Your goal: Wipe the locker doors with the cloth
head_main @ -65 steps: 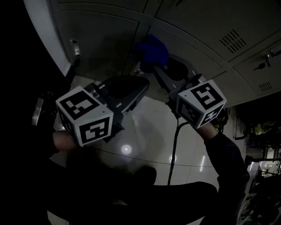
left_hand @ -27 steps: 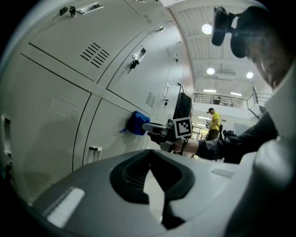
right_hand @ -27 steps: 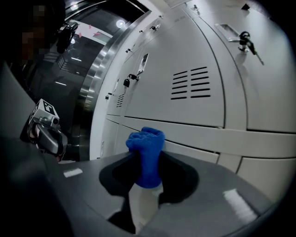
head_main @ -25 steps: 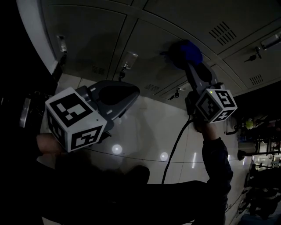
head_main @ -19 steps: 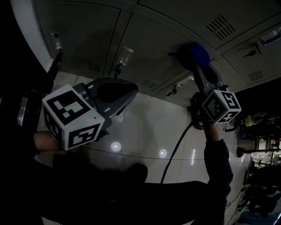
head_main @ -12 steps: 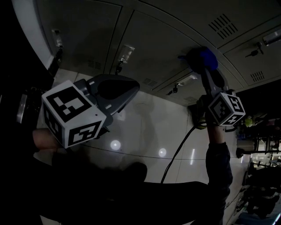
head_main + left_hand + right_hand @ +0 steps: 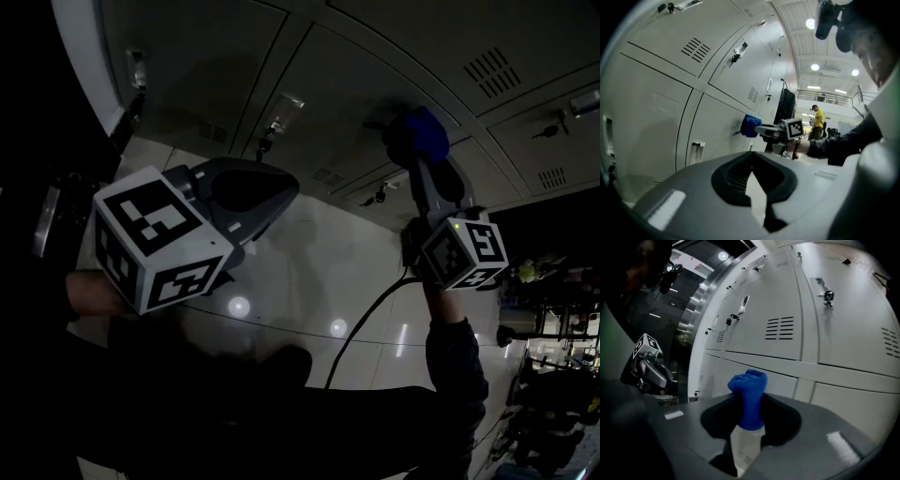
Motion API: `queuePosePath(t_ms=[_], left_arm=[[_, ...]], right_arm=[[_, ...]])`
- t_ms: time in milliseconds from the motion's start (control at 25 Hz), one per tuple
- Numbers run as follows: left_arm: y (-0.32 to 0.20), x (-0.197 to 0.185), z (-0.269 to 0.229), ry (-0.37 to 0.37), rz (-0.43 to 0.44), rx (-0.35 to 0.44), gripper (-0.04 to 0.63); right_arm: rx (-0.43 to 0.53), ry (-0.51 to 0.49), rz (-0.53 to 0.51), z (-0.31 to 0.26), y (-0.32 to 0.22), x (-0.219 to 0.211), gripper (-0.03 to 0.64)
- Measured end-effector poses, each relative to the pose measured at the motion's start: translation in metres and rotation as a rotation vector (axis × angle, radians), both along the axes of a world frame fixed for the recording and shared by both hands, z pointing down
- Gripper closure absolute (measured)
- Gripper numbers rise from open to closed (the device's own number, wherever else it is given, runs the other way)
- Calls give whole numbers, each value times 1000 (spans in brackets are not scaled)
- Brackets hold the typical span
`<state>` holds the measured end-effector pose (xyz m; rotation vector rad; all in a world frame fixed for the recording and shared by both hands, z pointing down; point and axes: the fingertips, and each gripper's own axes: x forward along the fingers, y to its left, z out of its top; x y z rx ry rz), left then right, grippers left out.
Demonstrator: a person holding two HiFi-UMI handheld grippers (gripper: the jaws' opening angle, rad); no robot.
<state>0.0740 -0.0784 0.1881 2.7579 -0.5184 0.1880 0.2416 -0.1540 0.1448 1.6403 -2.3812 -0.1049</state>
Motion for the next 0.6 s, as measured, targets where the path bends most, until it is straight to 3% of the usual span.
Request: queuePosePath(t_ms=[240, 600], left_arm=[[3, -19, -8, 12, -22, 26, 598], [2, -59, 4, 8, -59, 1, 598]], right_arm=[[-34, 21, -163, 18, -12, -80, 503], [-58, -78, -237, 26, -39, -140, 503]])
